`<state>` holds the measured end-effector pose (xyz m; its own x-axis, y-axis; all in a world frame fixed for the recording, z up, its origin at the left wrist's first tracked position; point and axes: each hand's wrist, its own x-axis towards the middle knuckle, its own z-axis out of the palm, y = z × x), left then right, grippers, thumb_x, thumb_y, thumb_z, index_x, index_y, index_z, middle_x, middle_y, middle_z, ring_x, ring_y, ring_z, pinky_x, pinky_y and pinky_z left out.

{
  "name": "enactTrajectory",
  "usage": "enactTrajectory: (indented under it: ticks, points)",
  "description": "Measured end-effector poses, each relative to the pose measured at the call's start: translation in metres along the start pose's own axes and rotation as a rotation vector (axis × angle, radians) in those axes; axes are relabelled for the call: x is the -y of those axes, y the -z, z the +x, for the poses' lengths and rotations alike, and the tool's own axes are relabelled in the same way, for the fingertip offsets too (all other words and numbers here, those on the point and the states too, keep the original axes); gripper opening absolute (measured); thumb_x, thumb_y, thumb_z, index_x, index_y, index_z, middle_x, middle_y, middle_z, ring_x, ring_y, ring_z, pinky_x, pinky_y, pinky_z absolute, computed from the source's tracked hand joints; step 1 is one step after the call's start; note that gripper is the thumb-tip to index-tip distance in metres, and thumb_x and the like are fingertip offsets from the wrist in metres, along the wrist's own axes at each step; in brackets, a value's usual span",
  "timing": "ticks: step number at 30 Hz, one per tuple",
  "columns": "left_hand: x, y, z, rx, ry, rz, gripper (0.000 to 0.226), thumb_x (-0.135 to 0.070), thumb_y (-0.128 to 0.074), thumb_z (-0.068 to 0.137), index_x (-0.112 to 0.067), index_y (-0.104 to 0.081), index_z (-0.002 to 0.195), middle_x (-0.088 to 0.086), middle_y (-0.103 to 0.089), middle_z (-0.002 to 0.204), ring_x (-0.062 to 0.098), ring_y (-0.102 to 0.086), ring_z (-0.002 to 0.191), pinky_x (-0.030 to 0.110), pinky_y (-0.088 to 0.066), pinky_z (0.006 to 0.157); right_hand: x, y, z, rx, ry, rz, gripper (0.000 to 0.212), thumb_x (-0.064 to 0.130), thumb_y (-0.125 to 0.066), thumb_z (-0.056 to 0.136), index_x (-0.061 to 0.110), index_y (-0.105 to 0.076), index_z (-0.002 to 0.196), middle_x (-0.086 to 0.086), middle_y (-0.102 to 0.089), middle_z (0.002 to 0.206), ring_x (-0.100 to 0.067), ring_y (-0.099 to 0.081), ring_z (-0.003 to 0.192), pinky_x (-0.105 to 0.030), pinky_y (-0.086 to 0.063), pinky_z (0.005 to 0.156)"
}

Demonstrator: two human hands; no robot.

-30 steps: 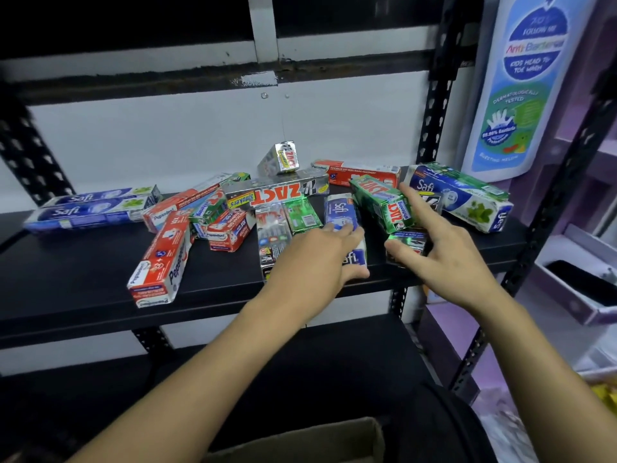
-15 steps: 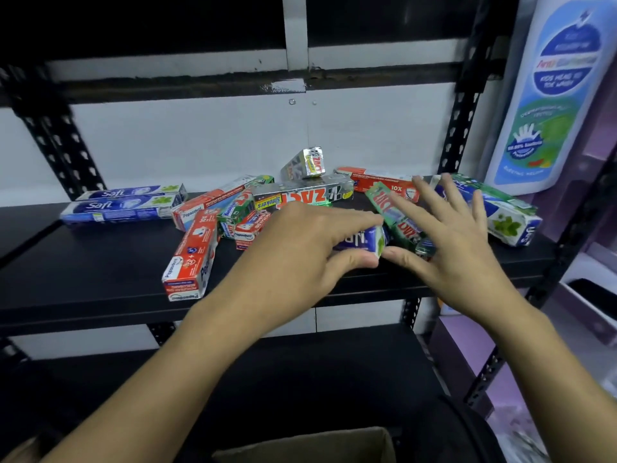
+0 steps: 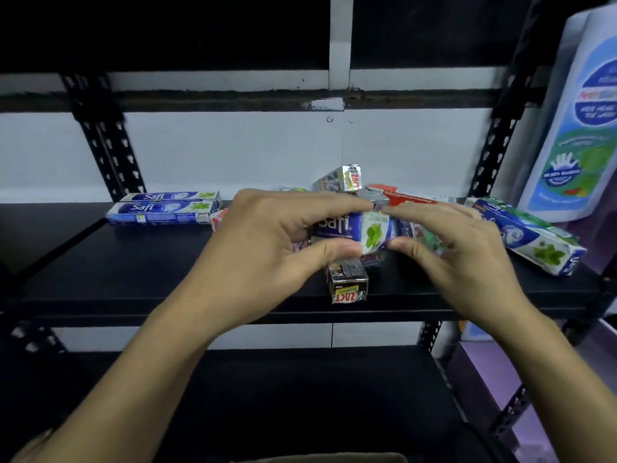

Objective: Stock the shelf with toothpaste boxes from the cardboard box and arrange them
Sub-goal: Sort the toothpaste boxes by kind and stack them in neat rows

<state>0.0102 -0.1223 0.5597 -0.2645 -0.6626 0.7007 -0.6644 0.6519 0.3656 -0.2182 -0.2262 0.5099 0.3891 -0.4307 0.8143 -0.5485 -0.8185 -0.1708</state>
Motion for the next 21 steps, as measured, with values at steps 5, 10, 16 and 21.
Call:
enactTrajectory:
  ticks: [5, 10, 16, 21]
  points:
    - [0.009, 0.033, -0.019, -0.098, 0.018, 0.106, 0.038, -0.030, -0.076, 0.083, -0.023, -0.071, 0.121, -0.016, -0.069, 0.117, -0.017, -0.061, 0.096, 0.012, -0.050, 0.085, 0.022, -0.031, 0.032, 0.023, 0.048, 0.103, 0.036, 0.037, -0.068, 0.089, 0.023, -0.068, 0.122, 0.016, -0.066, 0.118, -0.008, -0.062, 0.107, -0.043, -0.048, 0.093]
    - [0.021, 0.069, -0.051, -0.171, 0.065, 0.303, 0.039, -0.036, -0.074, 0.083, -0.022, -0.070, 0.120, -0.016, -0.068, 0.117, -0.008, -0.060, 0.112, 0.019, -0.050, 0.095, 0.057, -0.088, 0.060, 0.071, 0.097, 0.266, 0.035, 0.030, -0.071, 0.087, 0.023, -0.069, 0.121, 0.017, -0.067, 0.114, -0.006, -0.063, 0.104, -0.029, -0.048, 0.091]
    - [0.036, 0.106, -0.090, -0.252, 0.155, 0.495, 0.040, -0.027, -0.077, 0.080, -0.018, -0.072, 0.119, -0.016, -0.065, 0.118, -0.004, -0.061, 0.113, 0.019, -0.048, 0.099, 0.105, -0.155, 0.087, 0.214, 0.123, 0.384, 0.036, 0.036, -0.068, 0.089, 0.030, -0.065, 0.124, 0.010, -0.071, 0.106, -0.010, -0.059, 0.098, -0.032, -0.046, 0.086]
    - [0.074, 0.105, -0.117, -0.218, 0.208, 0.585, 0.036, -0.022, -0.082, 0.076, -0.020, -0.075, 0.112, -0.020, -0.067, 0.109, 0.001, -0.064, 0.106, 0.017, -0.047, 0.096, 0.129, -0.196, 0.094, 0.507, 0.167, 0.327, 0.035, 0.039, -0.062, 0.093, 0.034, -0.062, 0.128, 0.018, -0.063, 0.093, -0.006, -0.055, 0.086, -0.026, -0.039, 0.074]
